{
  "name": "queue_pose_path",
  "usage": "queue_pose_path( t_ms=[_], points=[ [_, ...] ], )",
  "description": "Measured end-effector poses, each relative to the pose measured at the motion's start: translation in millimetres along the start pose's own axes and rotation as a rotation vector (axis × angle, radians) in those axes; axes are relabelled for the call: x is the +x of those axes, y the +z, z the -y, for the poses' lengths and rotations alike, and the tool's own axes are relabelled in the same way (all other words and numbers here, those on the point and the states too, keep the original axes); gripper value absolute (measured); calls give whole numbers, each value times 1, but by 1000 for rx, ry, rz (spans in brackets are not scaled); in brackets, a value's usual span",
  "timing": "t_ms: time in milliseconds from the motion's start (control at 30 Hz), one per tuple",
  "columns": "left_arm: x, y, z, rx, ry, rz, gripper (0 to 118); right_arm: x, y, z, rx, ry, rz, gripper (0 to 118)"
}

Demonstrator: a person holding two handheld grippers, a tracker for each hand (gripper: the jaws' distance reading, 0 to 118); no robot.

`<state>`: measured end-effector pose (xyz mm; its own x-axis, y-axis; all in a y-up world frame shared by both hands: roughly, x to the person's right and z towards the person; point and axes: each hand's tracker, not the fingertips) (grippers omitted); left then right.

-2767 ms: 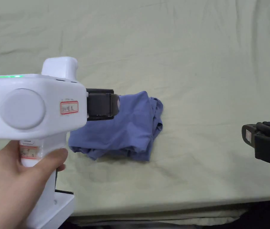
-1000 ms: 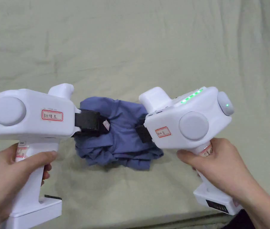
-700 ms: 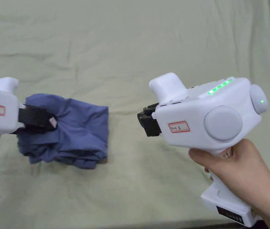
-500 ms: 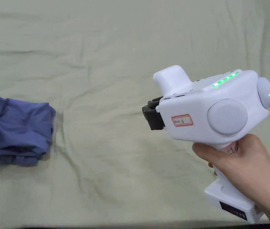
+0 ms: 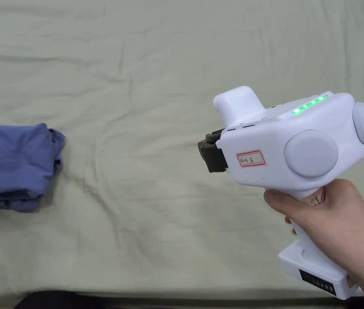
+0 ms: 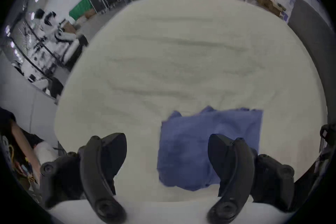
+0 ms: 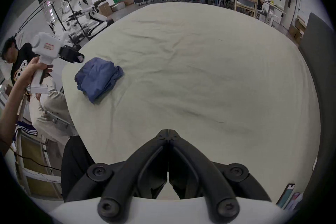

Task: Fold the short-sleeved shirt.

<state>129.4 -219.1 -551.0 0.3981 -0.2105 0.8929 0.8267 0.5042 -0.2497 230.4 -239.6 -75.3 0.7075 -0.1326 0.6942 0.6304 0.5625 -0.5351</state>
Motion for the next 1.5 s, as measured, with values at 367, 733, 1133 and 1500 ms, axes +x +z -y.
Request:
queue_pose_path(
  t_ms=[367,733,1133,1500],
  points=[
    [120,132,-22,240,-83,121,0,48,105,23,163,-88,161,2],
    [213,212,-7,472,57,183,0,106,194,24,342,-114,399,54],
    [233,296,15,1033,94,121,118,90,240,23,840,-147,522,118],
    [221,293,19,1006,132,135,118,99,263,24,897,-173,555,118]
  ],
)
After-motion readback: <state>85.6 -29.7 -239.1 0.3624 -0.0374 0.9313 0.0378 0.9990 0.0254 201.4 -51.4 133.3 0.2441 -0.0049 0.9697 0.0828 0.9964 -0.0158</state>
